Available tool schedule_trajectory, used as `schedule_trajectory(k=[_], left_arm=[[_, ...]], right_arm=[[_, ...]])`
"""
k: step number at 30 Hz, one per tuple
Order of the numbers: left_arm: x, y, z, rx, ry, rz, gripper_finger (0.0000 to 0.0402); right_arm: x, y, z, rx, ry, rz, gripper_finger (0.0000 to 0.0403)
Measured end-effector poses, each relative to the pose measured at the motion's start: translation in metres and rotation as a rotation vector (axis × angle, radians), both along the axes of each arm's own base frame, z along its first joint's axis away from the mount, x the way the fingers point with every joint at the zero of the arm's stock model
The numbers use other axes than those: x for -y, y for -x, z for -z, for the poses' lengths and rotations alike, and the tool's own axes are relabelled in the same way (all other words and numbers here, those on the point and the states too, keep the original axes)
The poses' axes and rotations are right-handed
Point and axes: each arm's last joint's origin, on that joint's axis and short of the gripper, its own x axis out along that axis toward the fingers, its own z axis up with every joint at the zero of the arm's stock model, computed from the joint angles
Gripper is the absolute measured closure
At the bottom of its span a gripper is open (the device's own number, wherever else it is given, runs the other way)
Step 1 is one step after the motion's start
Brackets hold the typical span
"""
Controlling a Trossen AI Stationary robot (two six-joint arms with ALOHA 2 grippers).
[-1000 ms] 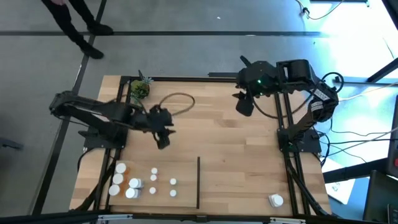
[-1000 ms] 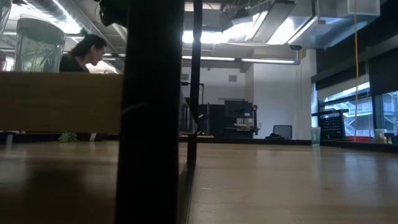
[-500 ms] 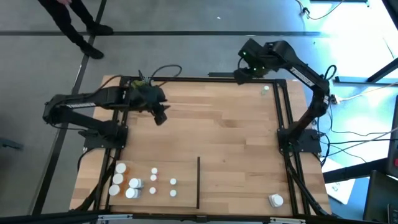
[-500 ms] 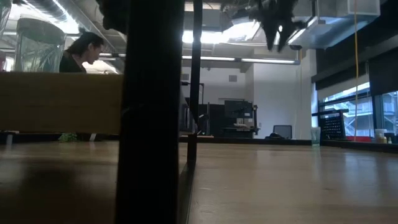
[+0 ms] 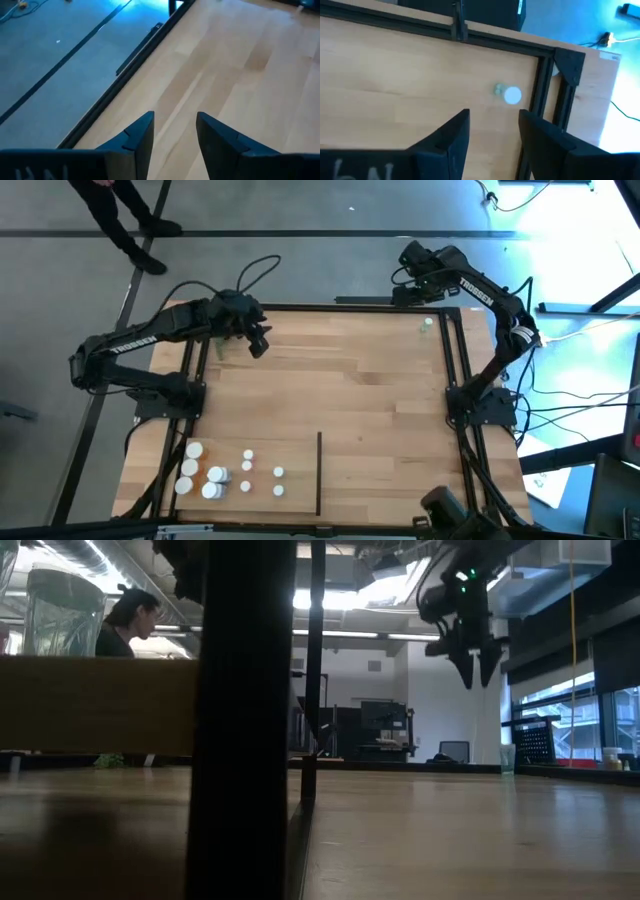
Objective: Pick and place medicine bottles onto shelf by color
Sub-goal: Put the small blue pill bottle on the shelf aligned with the other small blue pill bottles
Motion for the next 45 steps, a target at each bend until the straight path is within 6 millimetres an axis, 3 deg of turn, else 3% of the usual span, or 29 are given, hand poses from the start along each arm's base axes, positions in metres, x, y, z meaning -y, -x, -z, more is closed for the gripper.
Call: schedule_trajectory(k=[10,15,25,32,37,45], left_arm=[[-0.016,0.007,-0.001,0.018,0.001,-0.086,0.0262],[-0.02,0.01,-0.001,0.016,0.0,-0.111,0.0262],[-0.022,0.01,-0.001,0.015,0.0,-0.118,0.0262],[-0.021,0.01,-0.001,0.013,0.0,-0.118,0.0262],[-0.021,0.01,-0.001,0.013,0.0,-0.118,0.0262],[-0.022,0.011,-0.001,0.011,-0.002,-0.12,0.0262]], right_arm=[[0.014,0.022,0.027,0.018,-0.115,-0.127,0.0232],[0.013,0.022,0.031,-0.007,-0.119,-0.145,0.0233],[0.015,0.025,0.032,0.002,-0.115,-0.126,0.0274],[0.019,0.032,0.032,0.028,-0.125,-0.087,0.0227],[0.023,0.038,0.034,0.048,-0.119,0.04,0.0188],[0.022,0.047,0.07,0.045,-0.138,0.122,0.0178]])
